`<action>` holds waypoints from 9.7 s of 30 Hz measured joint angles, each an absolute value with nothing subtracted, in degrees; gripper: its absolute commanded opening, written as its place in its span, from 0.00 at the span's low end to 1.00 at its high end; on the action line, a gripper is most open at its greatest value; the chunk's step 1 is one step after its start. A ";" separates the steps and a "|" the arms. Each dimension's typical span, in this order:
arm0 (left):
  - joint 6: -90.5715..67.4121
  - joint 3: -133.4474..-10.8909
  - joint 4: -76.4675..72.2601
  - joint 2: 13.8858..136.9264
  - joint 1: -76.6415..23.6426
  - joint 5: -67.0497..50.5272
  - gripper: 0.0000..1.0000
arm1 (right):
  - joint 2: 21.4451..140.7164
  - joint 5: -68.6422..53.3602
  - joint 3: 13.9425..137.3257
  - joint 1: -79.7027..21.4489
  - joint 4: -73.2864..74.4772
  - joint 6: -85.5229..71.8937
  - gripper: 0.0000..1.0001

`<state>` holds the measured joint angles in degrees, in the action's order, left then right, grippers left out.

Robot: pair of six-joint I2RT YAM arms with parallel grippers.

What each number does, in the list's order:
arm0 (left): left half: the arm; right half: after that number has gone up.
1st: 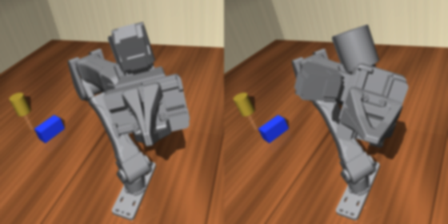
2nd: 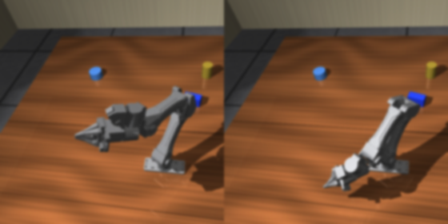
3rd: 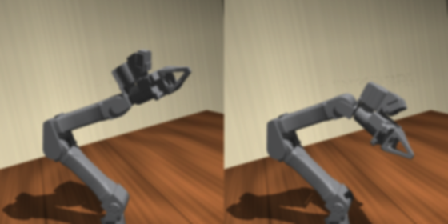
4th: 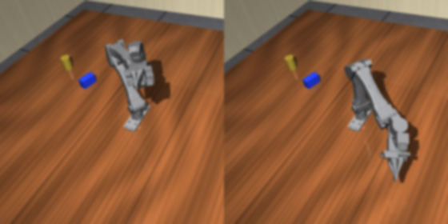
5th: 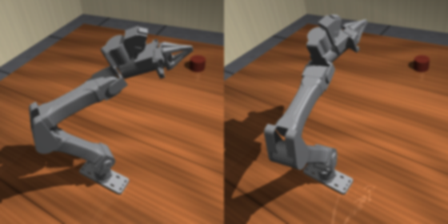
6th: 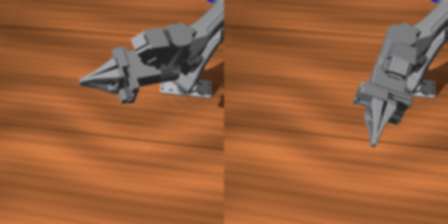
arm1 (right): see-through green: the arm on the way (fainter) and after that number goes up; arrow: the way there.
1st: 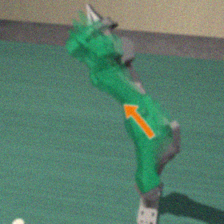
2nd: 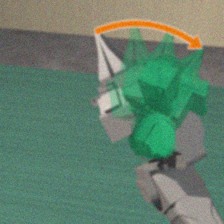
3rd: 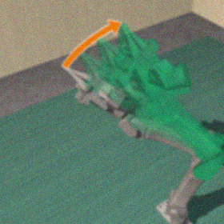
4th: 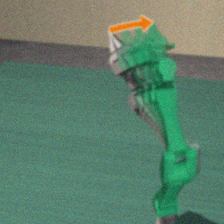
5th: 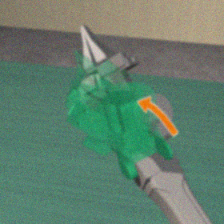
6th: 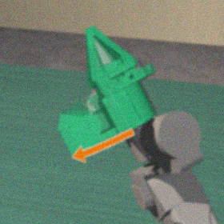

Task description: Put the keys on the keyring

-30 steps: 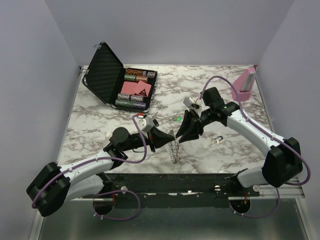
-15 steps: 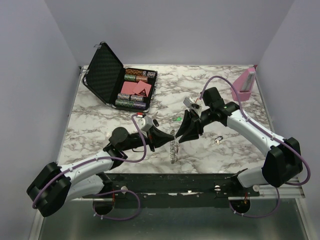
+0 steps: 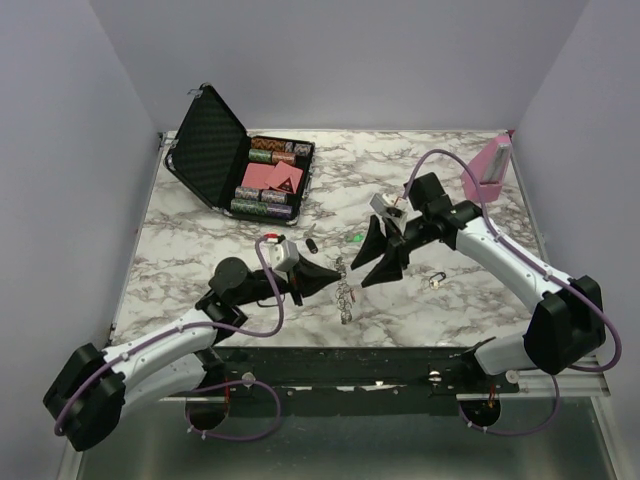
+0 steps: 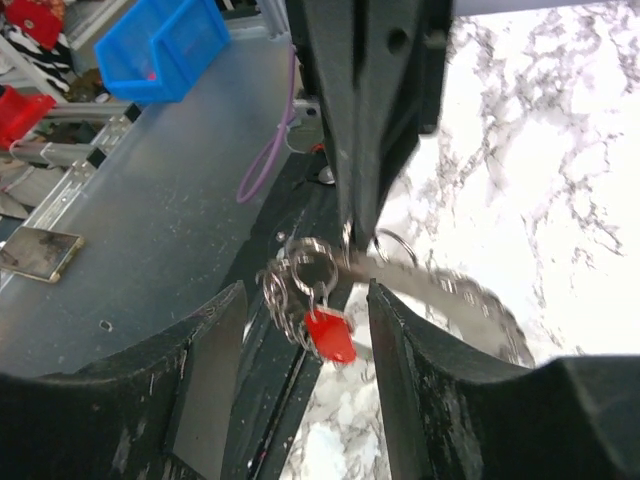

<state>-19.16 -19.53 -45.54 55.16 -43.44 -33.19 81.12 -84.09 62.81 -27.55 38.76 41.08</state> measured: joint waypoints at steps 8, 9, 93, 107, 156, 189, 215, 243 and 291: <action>1.43 -22.46 -24.58 40.25 -43.46 -33.47 0.00 | 80.77 -80.55 65.19 -20.69 46.11 50.46 0.75; 2.96 -23.18 -22.35 39.38 -43.46 -33.50 0.00 | 80.68 -79.85 65.17 -19.94 46.46 51.24 0.76; 21.15 -22.68 1.48 16.88 -43.46 -35.38 0.00 | 74.13 -44.64 32.62 8.67 34.15 82.59 0.41; 21.15 -22.68 1.48 16.88 -43.46 -35.42 0.00 | 74.02 -45.12 34.35 13.52 34.98 80.38 0.43; 21.15 -22.68 1.52 17.32 -43.46 -35.55 0.00 | 81.47 -47.53 36.27 9.19 32.82 79.99 0.29; 21.15 -22.68 1.52 17.30 -43.46 -35.64 0.00 | 81.95 -46.37 36.27 9.06 31.44 78.00 0.24; 21.15 -22.68 1.52 17.30 -43.46 -35.83 0.00 | 81.19 -45.41 36.27 9.06 31.48 77.56 0.26; 21.15 -22.68 1.50 17.30 -43.46 -35.90 0.00 | 80.77 -45.34 36.27 10.20 32.95 79.15 0.23; 21.15 -22.68 1.52 17.30 -43.46 -36.32 0.00 | 81.54 -45.93 36.29 10.22 33.08 79.48 0.19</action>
